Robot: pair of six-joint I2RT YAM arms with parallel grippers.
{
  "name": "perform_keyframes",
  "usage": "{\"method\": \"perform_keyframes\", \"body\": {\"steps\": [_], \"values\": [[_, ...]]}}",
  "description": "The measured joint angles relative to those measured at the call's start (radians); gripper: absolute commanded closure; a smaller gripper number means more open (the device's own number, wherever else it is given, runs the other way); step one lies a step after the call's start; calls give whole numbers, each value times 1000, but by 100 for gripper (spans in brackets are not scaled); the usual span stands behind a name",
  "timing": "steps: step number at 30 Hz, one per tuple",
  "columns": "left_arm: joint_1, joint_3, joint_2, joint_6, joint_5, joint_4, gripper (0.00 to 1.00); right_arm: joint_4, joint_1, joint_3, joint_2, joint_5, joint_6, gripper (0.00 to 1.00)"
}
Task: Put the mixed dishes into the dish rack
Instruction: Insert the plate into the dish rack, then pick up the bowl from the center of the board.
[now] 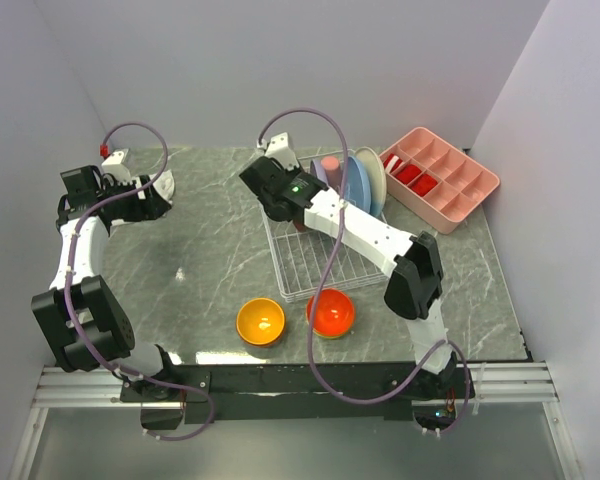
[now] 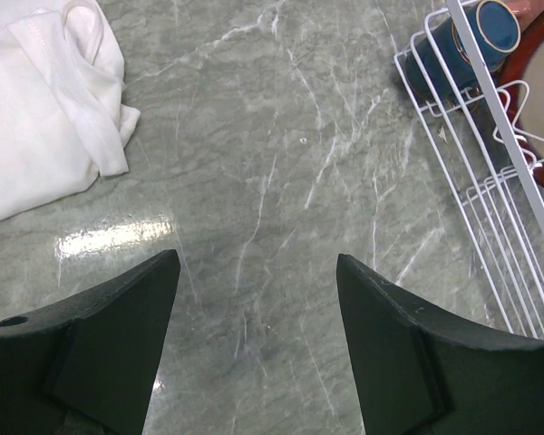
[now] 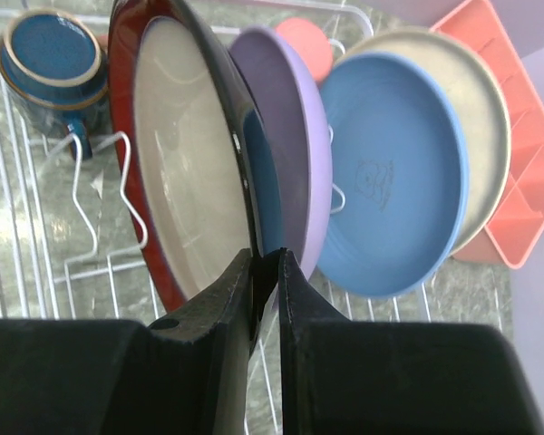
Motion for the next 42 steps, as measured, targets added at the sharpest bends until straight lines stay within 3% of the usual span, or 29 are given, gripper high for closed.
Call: {"method": "perform_keyframes", "body": {"steps": [10, 18, 19, 20, 21, 22, 24, 25, 27, 37, 42], "values": [[-3, 1, 0, -9, 1, 0, 23, -86, -3, -108, -54, -75, 118, 100], [-6, 1, 2, -9, 1, 0, 23, -95, -29, -8, 4, -85, 82, 100], [-6, 1, 2, -9, 1, 0, 23, -85, -31, 2, 13, -83, 68, 97], [-6, 1, 2, -9, 1, 0, 23, -79, -33, 5, 19, -80, 60, 88], [-6, 1, 2, -8, 1, 0, 23, -71, -35, 6, 22, -79, 48, 64], [-6, 1, 2, -8, 1, 0, 22, -67, -37, 6, 22, -81, 40, 49], [-6, 1, 2, -8, 1, 0, 22, -60, -40, 5, 22, -82, 23, 21], [-6, 1, 2, -8, 1, 0, 22, -59, -41, 3, 19, -82, 9, 16], [-6, 1, 2, -9, 2, 0, 22, -51, -42, -7, 10, -81, -13, 12], [-7, 1, -7, -11, 19, 13, 20, -10, -33, -11, -126, -82, -105, 9], [-31, 16, -16, 30, 64, -36, 16, 31, -26, -55, -234, -87, -129, 0]]}}
